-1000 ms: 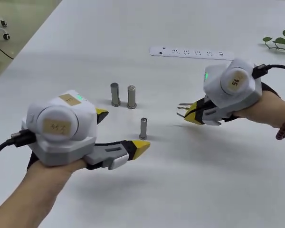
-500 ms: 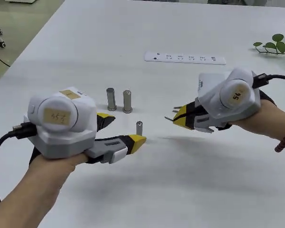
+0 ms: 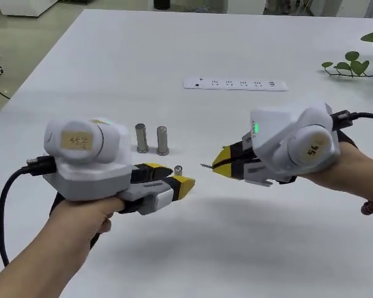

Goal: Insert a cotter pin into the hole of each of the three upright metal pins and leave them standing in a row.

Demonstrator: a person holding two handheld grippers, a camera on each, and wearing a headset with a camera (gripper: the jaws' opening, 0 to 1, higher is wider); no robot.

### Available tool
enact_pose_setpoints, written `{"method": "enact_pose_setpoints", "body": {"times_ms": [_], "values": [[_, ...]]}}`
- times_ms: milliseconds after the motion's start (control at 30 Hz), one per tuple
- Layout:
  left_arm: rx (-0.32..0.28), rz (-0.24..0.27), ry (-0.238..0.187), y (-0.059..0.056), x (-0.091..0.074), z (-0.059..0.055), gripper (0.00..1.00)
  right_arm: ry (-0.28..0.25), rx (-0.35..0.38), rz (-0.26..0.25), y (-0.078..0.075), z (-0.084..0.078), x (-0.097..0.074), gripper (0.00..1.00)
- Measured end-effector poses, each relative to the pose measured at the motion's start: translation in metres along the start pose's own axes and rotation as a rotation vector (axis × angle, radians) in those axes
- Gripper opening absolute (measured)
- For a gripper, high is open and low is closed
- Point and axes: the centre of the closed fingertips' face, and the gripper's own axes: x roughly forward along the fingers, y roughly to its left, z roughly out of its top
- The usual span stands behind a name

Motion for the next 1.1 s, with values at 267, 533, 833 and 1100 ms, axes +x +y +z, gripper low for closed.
{"method": "enact_pose_setpoints", "body": {"times_ms": [267, 533, 833, 1100], "values": [[-0.115, -0.062, -0.020, -0.012, 0.002, 0.005, 0.15, -0.017, -0.063, 0.002, 0.008, 0.014, -0.004, 0.00], [-0.180, -0.102, -0.043, -0.022, 0.002, 0.009, 0.10, -0.041, -0.088, 0.004, 0.013, 0.026, -0.008, 0.00], [-0.203, -0.122, -0.062, -0.026, 0.001, 0.013, 0.00, -0.048, -0.100, 0.005, 0.016, 0.031, -0.007, 0.00], [-0.206, -0.118, -0.062, -0.027, 0.001, 0.012, 0.00, -0.050, -0.103, -0.001, 0.016, 0.032, -0.006, 0.00]]}}
